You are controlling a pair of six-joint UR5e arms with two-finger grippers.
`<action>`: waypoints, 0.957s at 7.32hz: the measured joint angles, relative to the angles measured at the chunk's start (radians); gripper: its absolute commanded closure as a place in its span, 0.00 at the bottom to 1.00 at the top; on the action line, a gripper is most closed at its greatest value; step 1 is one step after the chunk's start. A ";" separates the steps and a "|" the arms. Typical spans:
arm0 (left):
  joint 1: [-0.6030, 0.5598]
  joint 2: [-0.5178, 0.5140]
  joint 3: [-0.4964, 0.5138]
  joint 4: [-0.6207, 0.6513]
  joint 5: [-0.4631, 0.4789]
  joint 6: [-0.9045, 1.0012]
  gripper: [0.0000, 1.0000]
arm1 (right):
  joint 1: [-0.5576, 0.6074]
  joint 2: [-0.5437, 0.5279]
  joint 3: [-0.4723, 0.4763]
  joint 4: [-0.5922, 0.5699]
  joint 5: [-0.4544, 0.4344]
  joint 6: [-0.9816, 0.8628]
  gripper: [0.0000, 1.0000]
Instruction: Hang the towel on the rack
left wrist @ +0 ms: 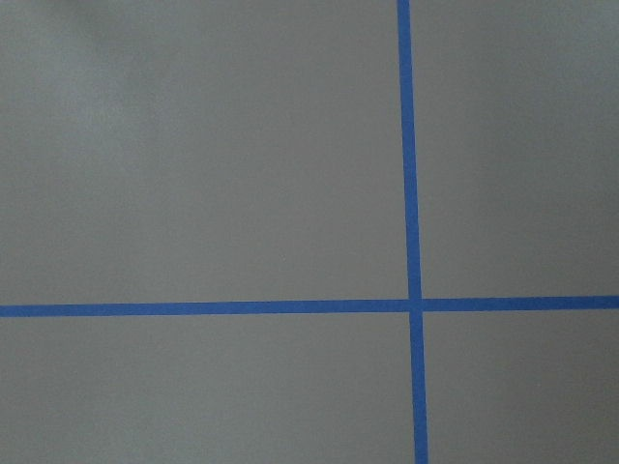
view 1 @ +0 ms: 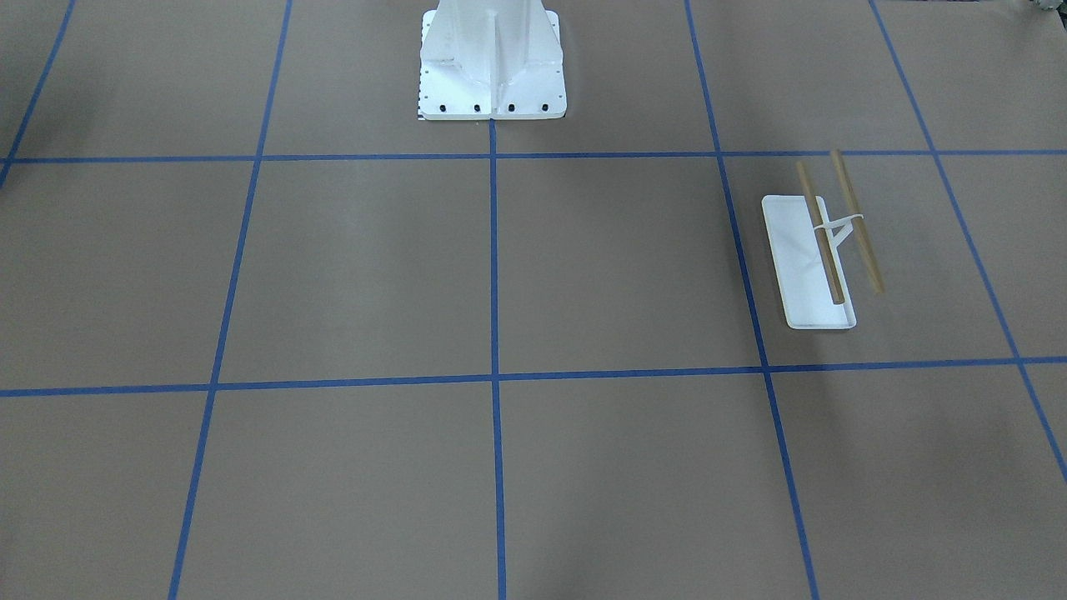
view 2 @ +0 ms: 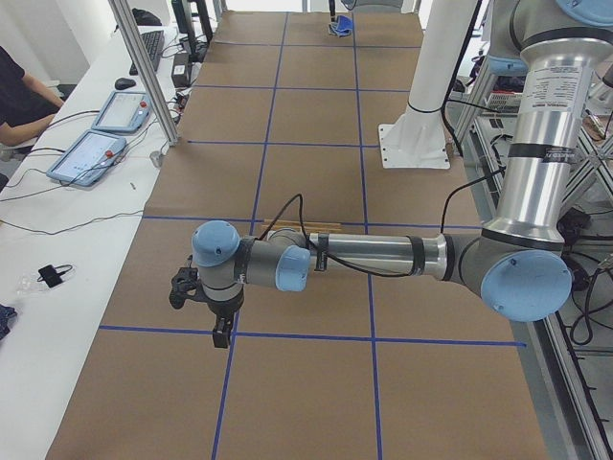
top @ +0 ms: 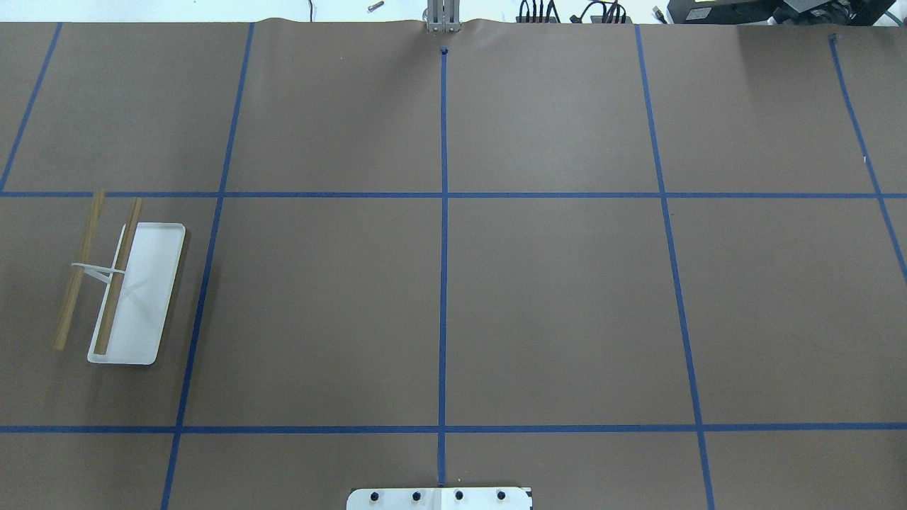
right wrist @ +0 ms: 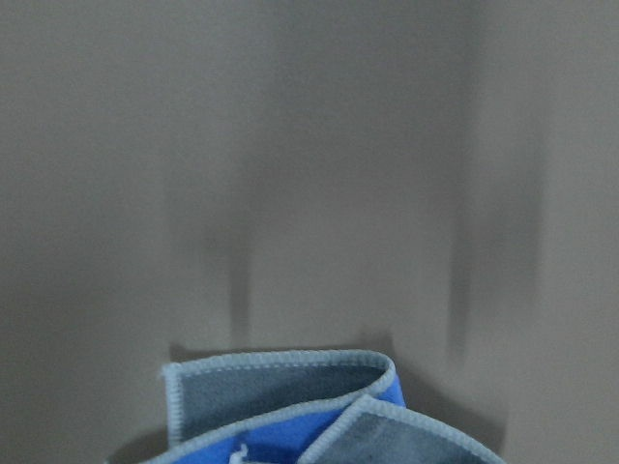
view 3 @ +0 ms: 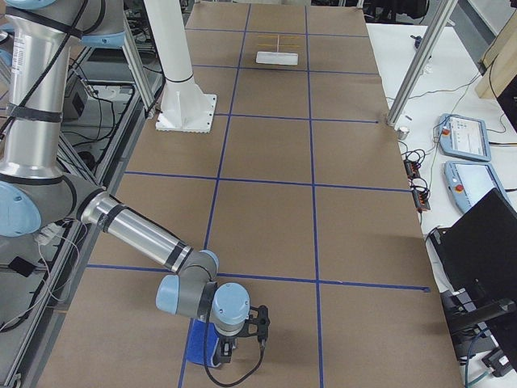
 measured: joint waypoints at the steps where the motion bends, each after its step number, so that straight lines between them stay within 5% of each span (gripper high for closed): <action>1: 0.000 0.000 -0.002 0.000 -0.001 0.000 0.01 | 0.027 -0.025 -0.002 0.008 -0.006 -0.003 0.00; 7: 0.000 -0.001 -0.003 -0.003 -0.003 0.000 0.01 | 0.070 -0.039 -0.039 0.019 -0.057 -0.049 0.00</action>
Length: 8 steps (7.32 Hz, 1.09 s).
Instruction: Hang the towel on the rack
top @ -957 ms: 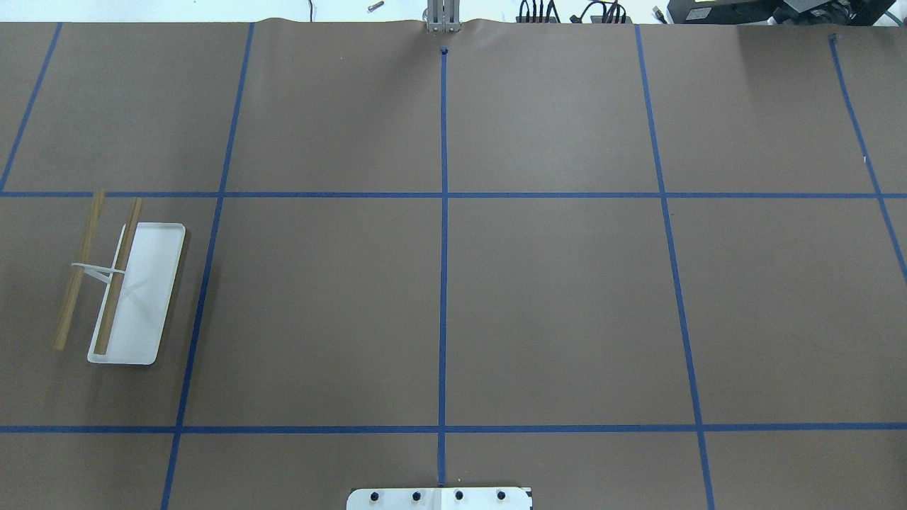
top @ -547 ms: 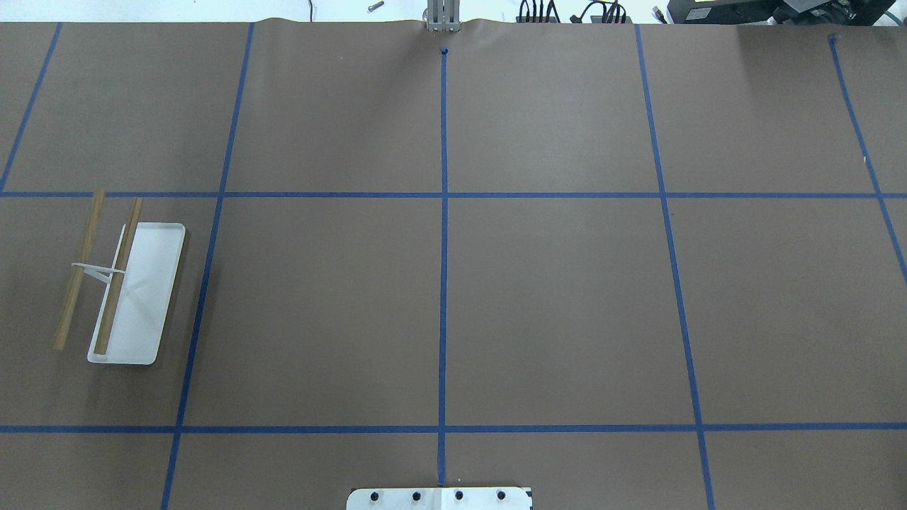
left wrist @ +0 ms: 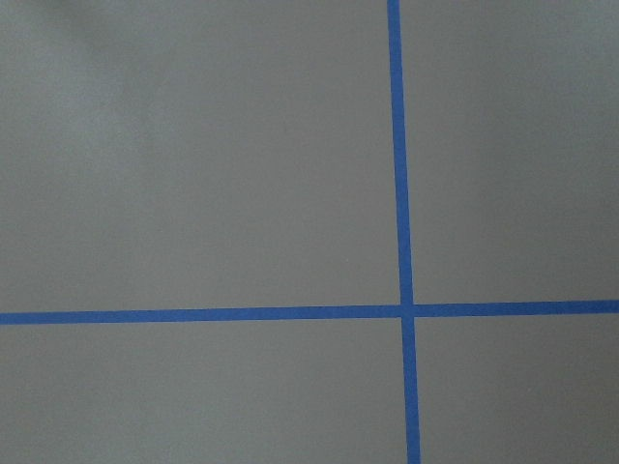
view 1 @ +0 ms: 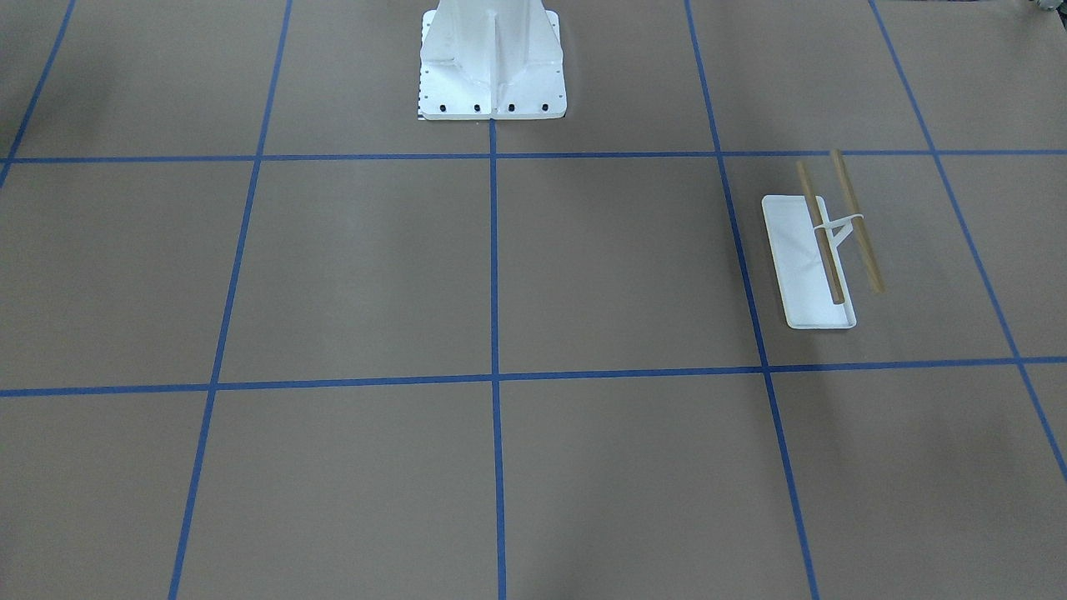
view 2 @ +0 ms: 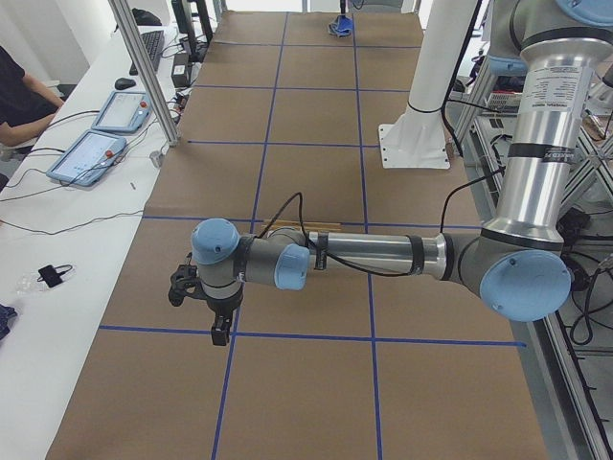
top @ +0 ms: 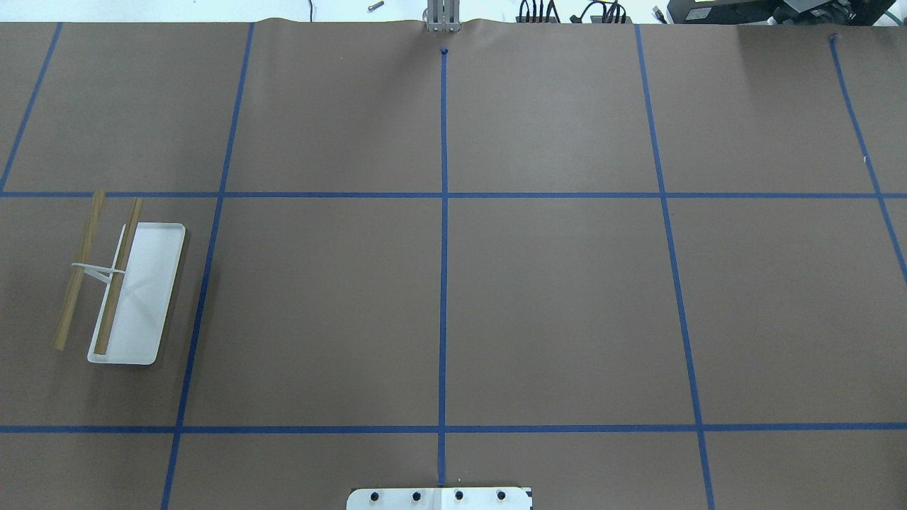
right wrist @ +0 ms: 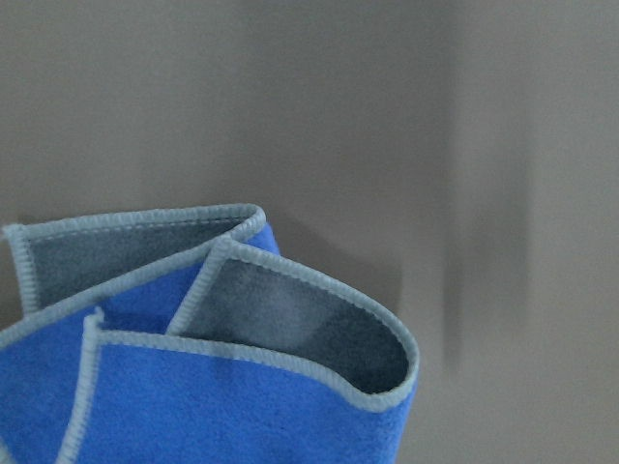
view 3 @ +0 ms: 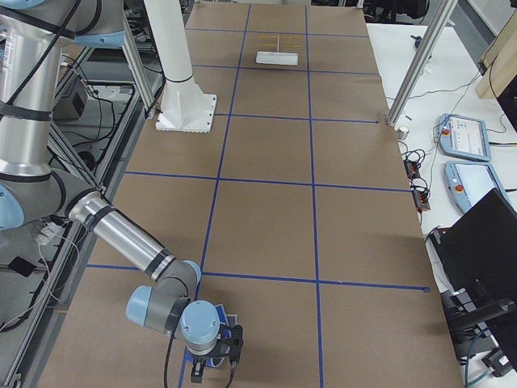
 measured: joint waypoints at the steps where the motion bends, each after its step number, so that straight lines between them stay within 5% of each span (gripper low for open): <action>1: 0.000 0.001 0.000 0.000 -0.001 0.001 0.01 | 0.000 0.005 -0.006 -0.001 0.000 -0.001 0.00; 8: 0.000 0.012 0.001 -0.002 -0.002 0.004 0.01 | 0.000 0.027 -0.093 0.005 0.004 -0.039 0.00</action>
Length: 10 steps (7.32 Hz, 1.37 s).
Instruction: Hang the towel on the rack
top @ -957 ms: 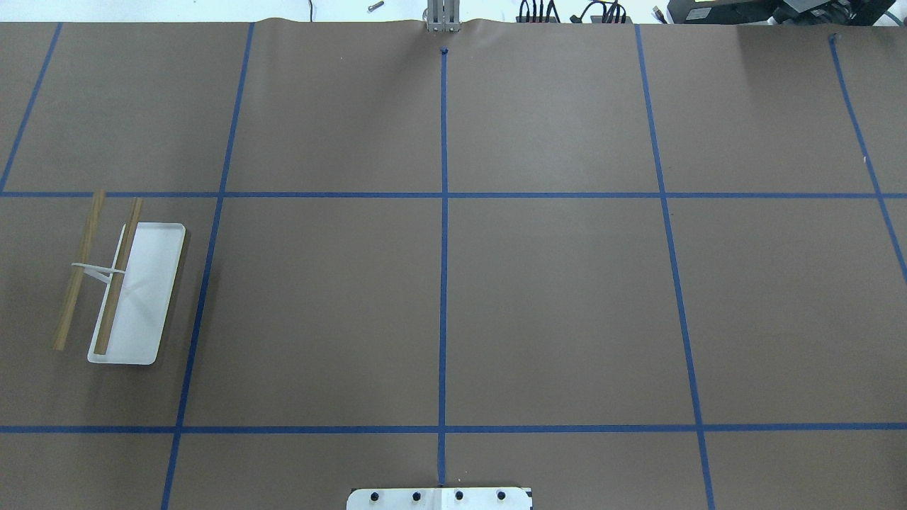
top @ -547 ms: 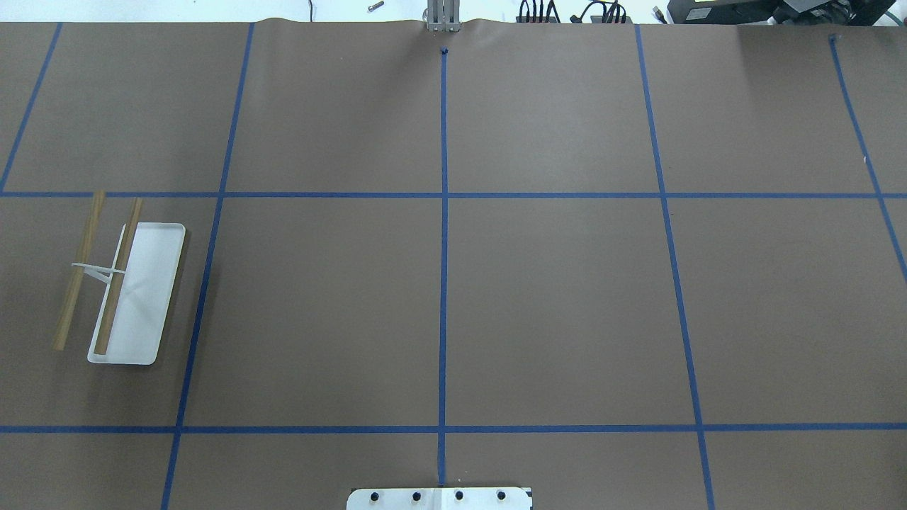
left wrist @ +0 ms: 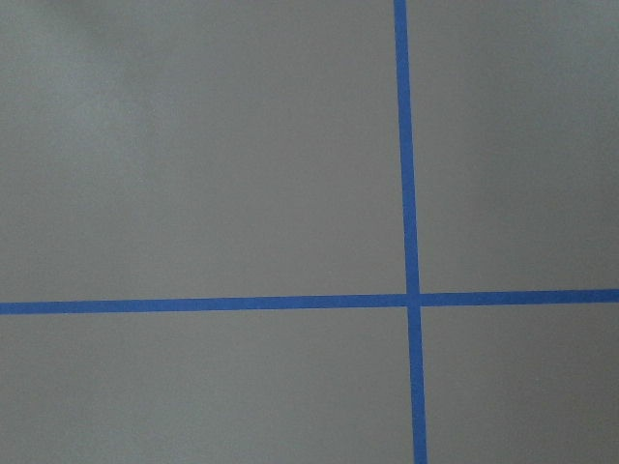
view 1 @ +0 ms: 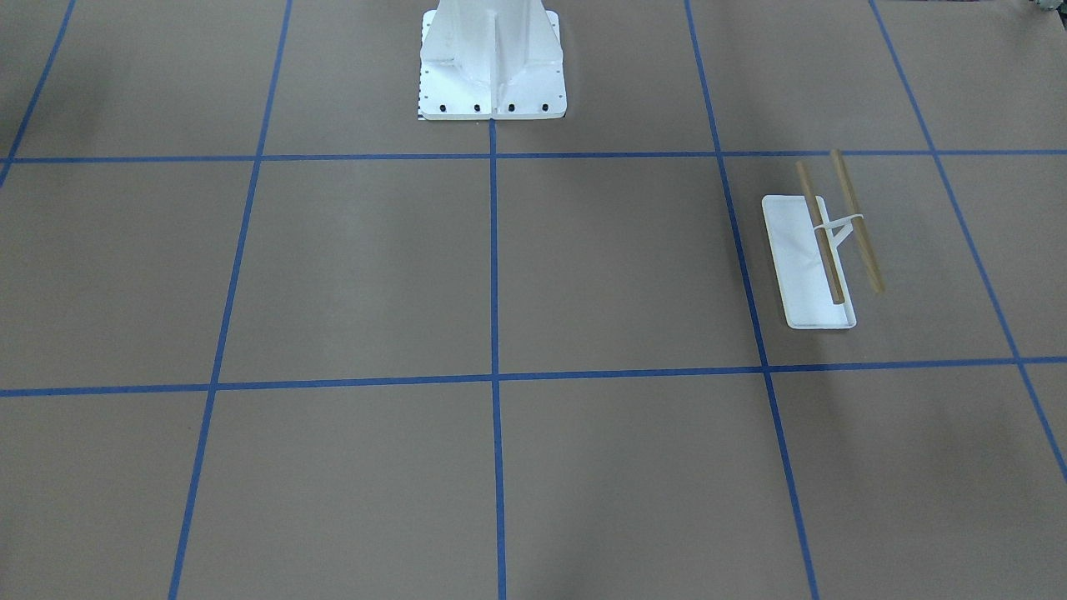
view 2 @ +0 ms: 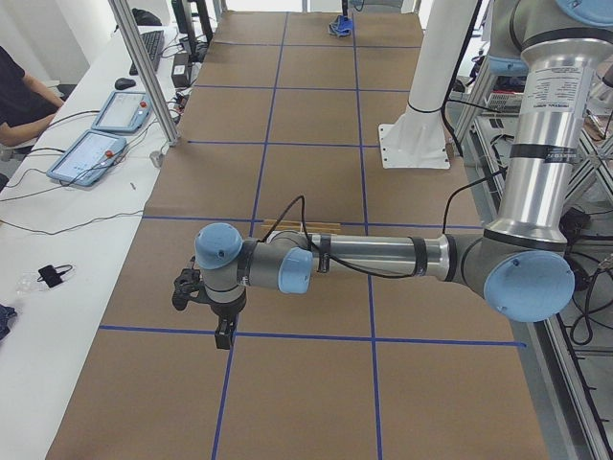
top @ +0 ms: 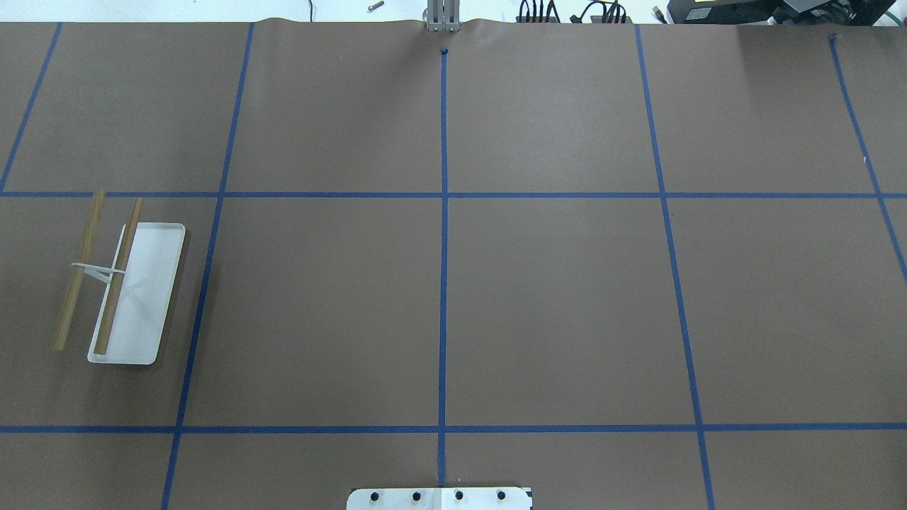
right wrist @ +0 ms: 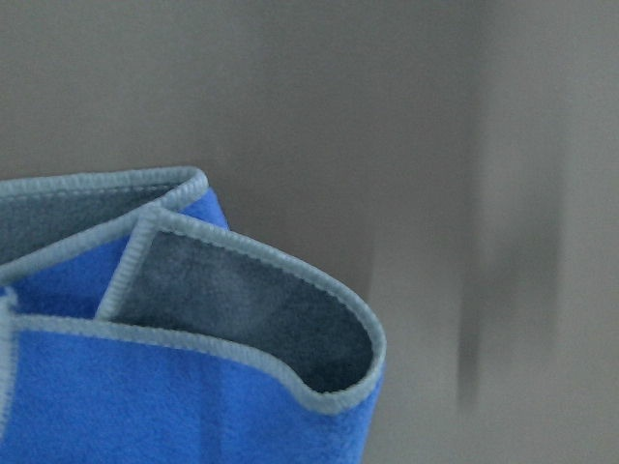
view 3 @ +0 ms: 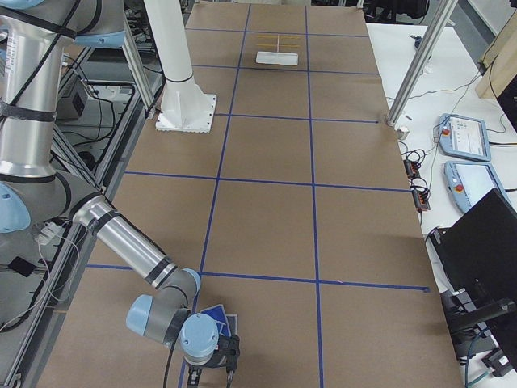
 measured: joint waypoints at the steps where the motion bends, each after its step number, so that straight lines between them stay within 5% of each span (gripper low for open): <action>1: 0.000 0.001 0.000 0.000 0.000 0.000 0.01 | 0.000 0.009 -0.011 0.000 0.000 -0.005 0.00; 2: 0.000 0.002 0.000 0.000 0.000 0.000 0.01 | 0.000 0.021 -0.025 0.000 0.000 -0.009 0.00; 3: 0.000 0.003 0.000 0.000 0.000 0.001 0.01 | 0.000 0.035 -0.042 0.000 0.001 -0.009 0.10; 4: 0.000 0.003 0.000 -0.001 0.000 0.000 0.01 | 0.000 0.046 -0.054 0.000 0.003 -0.009 0.75; 5: 0.000 0.003 -0.001 -0.002 0.000 0.000 0.01 | 0.000 0.051 -0.059 0.000 0.005 -0.007 1.00; 10: 0.000 0.003 -0.014 -0.002 -0.001 -0.001 0.01 | 0.004 0.054 -0.017 0.022 0.009 -0.002 1.00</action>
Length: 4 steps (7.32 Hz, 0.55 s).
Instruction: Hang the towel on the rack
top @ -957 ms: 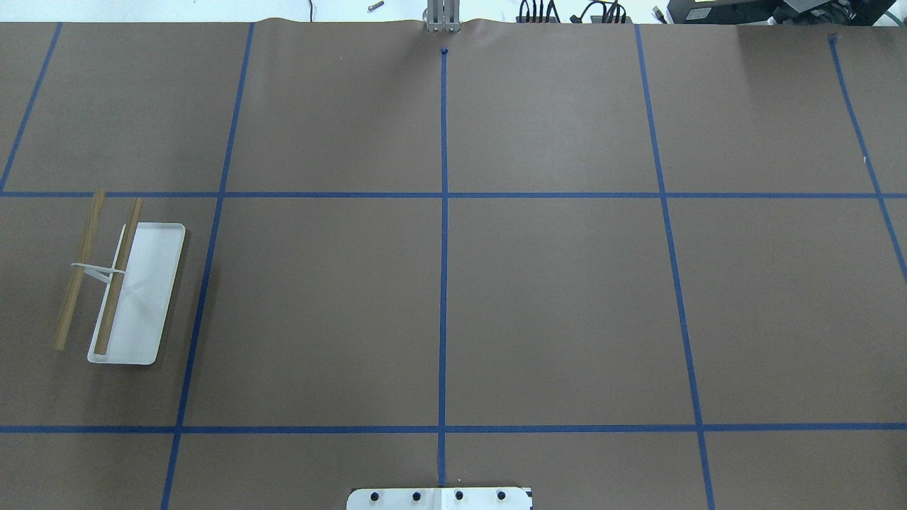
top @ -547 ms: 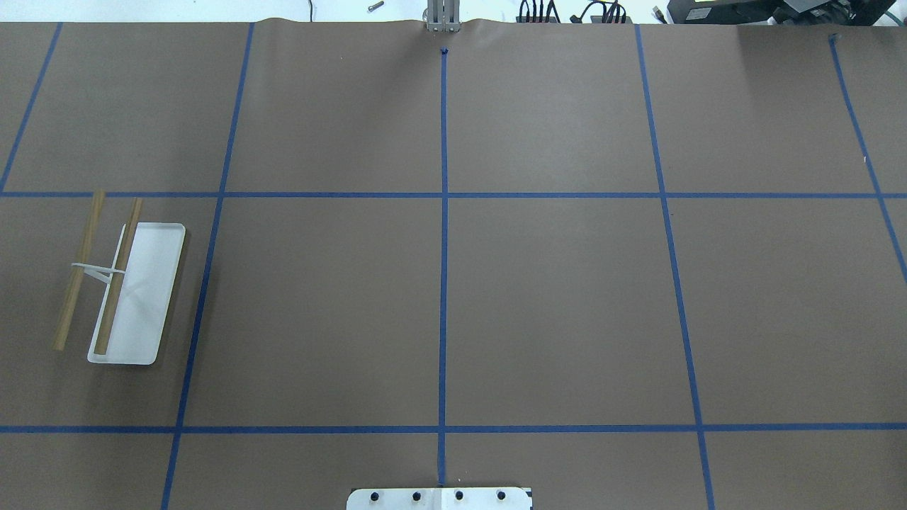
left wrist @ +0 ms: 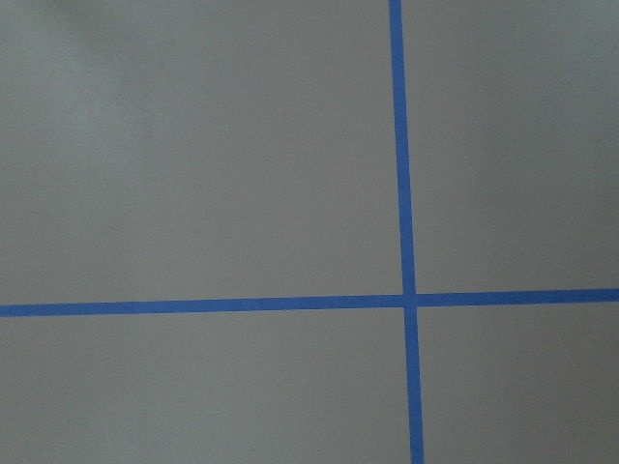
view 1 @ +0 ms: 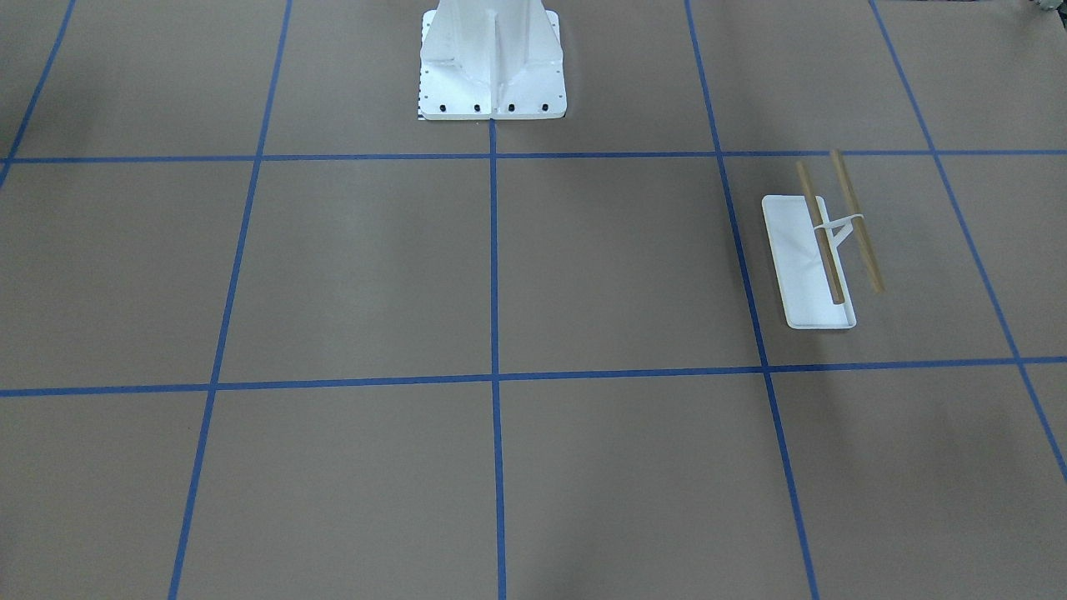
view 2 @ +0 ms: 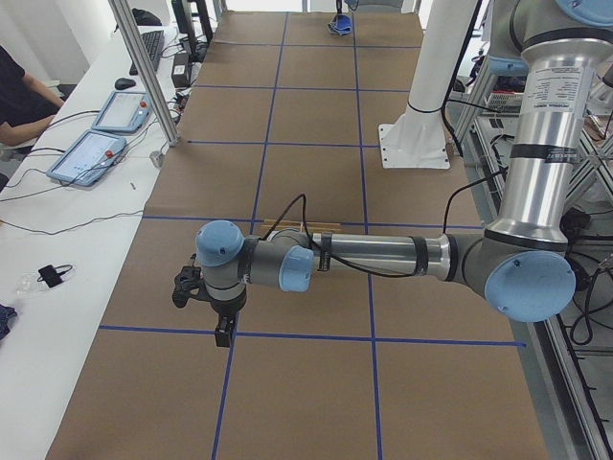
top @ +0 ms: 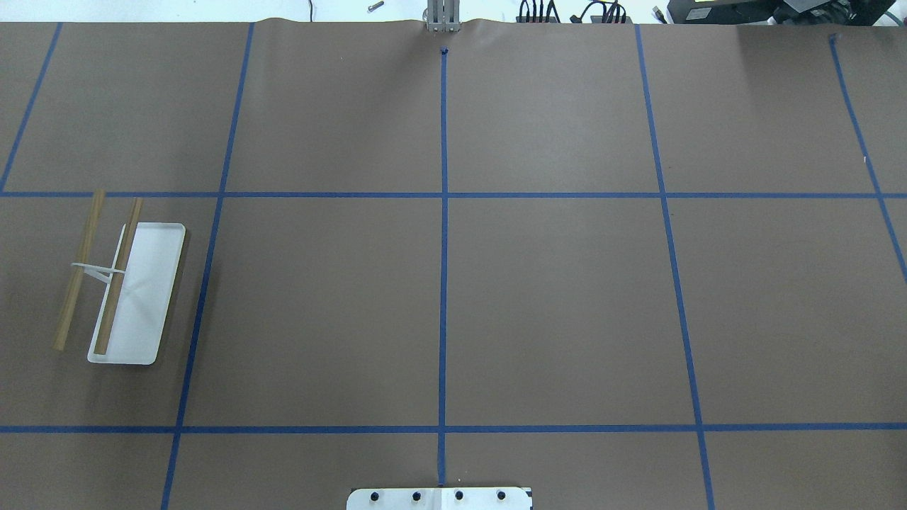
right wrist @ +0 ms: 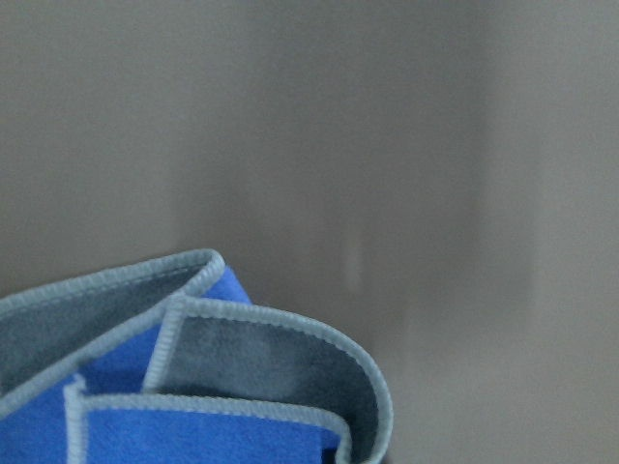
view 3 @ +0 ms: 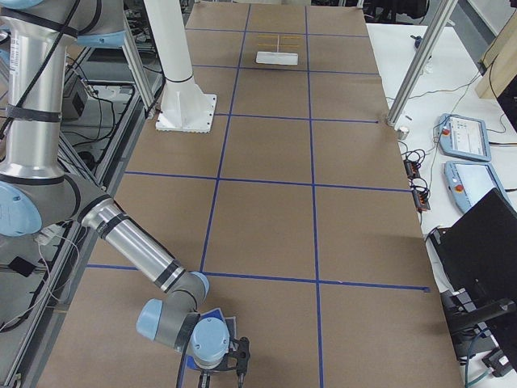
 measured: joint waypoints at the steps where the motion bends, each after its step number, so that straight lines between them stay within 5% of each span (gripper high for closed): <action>1: 0.000 0.000 0.000 0.000 0.000 0.000 0.01 | 0.010 0.000 0.055 -0.011 0.004 -0.001 1.00; 4: 0.001 -0.017 -0.011 0.000 -0.001 -0.023 0.01 | 0.063 0.037 0.269 -0.144 0.045 -0.009 1.00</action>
